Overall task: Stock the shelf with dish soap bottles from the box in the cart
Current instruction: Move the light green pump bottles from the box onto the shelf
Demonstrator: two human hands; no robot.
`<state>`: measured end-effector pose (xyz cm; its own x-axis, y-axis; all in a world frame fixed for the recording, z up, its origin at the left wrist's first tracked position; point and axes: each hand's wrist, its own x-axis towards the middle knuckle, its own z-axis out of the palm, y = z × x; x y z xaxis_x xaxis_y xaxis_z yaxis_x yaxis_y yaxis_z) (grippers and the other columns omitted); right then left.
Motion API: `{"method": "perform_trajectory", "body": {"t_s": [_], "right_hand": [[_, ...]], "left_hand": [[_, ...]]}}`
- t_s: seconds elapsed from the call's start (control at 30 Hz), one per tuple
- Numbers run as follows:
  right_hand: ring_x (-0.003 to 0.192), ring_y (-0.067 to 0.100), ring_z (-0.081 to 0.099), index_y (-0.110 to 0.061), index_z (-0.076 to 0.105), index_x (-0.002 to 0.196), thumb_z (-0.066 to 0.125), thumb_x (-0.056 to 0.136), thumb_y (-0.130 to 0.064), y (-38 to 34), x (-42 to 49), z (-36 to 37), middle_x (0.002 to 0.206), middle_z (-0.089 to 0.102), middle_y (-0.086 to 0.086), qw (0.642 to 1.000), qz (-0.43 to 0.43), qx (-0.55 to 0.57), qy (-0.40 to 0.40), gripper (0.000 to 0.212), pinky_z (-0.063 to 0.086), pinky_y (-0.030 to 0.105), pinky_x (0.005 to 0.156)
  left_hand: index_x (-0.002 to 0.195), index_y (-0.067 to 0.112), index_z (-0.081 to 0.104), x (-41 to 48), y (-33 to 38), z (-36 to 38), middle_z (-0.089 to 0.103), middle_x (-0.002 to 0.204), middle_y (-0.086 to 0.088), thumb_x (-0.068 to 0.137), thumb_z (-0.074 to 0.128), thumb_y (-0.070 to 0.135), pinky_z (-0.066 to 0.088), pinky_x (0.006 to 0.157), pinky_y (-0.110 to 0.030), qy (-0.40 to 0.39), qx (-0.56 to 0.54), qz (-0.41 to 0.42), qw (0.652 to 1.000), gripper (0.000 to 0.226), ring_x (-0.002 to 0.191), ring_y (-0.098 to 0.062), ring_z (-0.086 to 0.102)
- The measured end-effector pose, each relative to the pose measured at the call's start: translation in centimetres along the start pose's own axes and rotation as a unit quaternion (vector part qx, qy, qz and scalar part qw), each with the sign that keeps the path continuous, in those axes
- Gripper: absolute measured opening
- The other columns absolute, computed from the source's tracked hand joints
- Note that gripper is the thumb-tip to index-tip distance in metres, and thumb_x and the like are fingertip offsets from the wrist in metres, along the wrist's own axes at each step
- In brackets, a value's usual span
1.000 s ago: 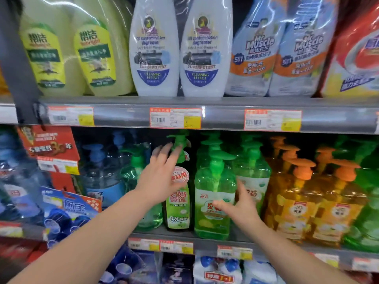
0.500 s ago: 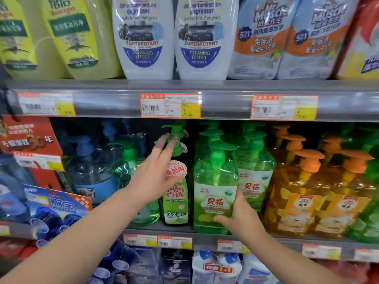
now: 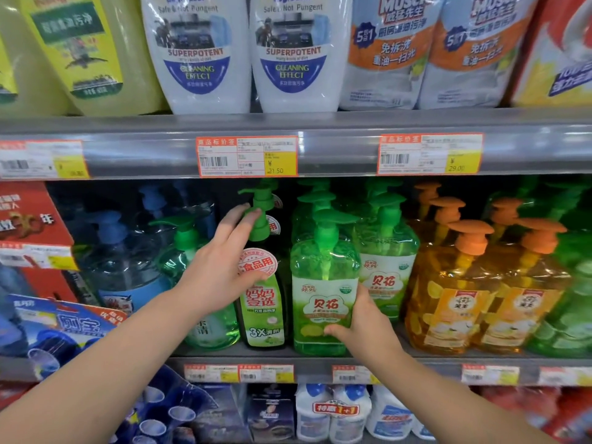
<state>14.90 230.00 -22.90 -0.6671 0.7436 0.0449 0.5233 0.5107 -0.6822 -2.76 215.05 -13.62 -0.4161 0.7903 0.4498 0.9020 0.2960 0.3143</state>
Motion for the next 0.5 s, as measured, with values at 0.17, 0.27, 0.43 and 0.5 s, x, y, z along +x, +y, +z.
{"method": "perform_trajectory", "body": {"t_s": [0.17,0.27,0.43,0.5], "right_hand": [[0.118,0.021,0.058,-0.021,0.034,0.133,0.08,0.074,-0.029,-0.1,0.1,0.1,0.13,0.057,0.001,1.0,0.014,-0.002,0.002,0.075,0.048,0.036,0.099],[0.117,0.022,0.058,-0.02,0.034,0.132,0.08,0.073,-0.032,-0.3,0.1,0.0,0.129,0.058,0.001,1.0,0.02,-0.019,-0.002,0.075,0.049,0.037,0.098],[0.109,0.023,0.063,-0.017,0.035,0.125,0.073,0.077,-0.047,-0.9,-0.2,-0.7,0.122,0.061,0.002,0.993,0.042,-0.112,-0.018,0.069,0.054,0.036,0.085],[0.107,0.022,0.064,-0.016,0.034,0.123,0.07,0.078,-0.052,-1.1,-0.4,-0.9,0.119,0.062,0.002,0.988,0.043,-0.149,-0.022,0.068,0.054,0.034,0.082]], "left_hand": [[0.148,0.024,0.018,0.1,0.0,0.0,0.011,0.156,0.005,0.074,0.077,0.025,0.047,0.089,-0.044,-0.001,0.007,0.005,1.0,0.095,0.119,-0.031,0.052],[0.149,0.027,0.013,0.1,0.1,0.1,0.005,0.157,0.006,0.076,0.075,0.028,0.05,0.087,-0.043,-0.012,0.014,-0.001,1.0,0.096,0.108,-0.027,0.056],[0.15,0.026,0.006,-0.3,0.7,0.5,-0.004,0.159,0.005,0.081,0.07,0.025,0.043,0.07,-0.031,-0.015,0.021,0.001,1.0,0.095,0.077,-0.012,0.046],[0.15,0.026,0.002,-0.4,1.0,0.5,-0.009,0.159,0.005,0.082,0.068,0.027,0.045,0.072,-0.032,-0.017,0.026,-0.008,0.999,0.095,0.082,-0.017,0.053]]}}
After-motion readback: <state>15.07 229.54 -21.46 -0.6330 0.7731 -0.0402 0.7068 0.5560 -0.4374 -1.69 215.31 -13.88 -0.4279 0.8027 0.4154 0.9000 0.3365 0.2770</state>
